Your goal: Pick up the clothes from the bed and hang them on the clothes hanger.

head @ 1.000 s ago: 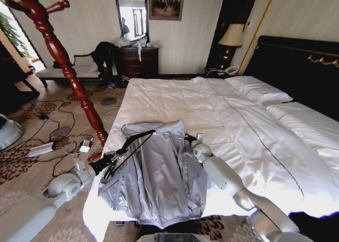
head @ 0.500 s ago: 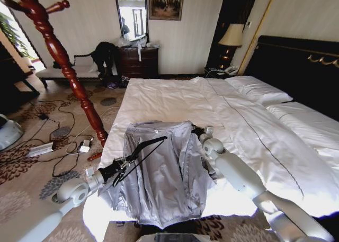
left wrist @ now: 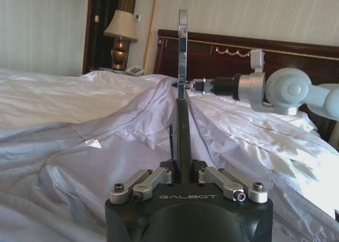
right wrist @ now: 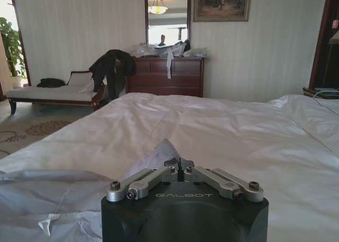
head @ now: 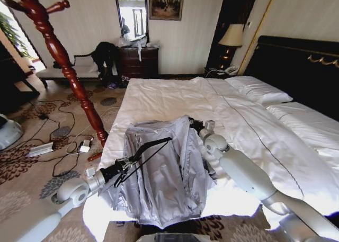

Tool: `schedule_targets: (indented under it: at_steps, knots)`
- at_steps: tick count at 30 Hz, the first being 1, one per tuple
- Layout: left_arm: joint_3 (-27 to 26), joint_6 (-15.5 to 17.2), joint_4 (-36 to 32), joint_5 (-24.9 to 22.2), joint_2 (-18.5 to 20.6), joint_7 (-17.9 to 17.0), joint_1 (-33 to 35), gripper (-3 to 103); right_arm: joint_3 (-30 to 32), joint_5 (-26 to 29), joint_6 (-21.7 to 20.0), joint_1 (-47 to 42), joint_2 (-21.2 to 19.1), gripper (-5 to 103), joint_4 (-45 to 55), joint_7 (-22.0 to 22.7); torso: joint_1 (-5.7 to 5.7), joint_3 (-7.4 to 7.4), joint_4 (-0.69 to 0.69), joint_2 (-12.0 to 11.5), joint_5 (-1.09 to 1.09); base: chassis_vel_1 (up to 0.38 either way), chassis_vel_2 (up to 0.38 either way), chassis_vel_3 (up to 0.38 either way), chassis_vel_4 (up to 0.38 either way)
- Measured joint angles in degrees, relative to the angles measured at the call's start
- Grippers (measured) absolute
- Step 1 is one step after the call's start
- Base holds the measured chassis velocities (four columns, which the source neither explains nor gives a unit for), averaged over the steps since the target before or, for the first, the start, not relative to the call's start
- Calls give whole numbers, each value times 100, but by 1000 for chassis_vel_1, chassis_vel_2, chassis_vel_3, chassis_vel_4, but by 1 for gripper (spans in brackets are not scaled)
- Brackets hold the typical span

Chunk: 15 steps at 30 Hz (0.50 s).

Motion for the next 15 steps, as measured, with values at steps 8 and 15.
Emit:
schedule_targets:
  at_steps: [8, 15]
  knots:
    - [-217, -9, -33, 37, 20, -32, 274, 15, 112, -249, 114, -187, 122, 0, -311, -29, 0, 1, 1, 0, 1, 0, 0, 0, 0]
    - [-139, -8, -40, 66, -30, -22, 271, 15, 368, -142, 141, -167, -236, 0, 290, -57, 0, 0, -2, 0, 0, 0, 0, 0, 0]
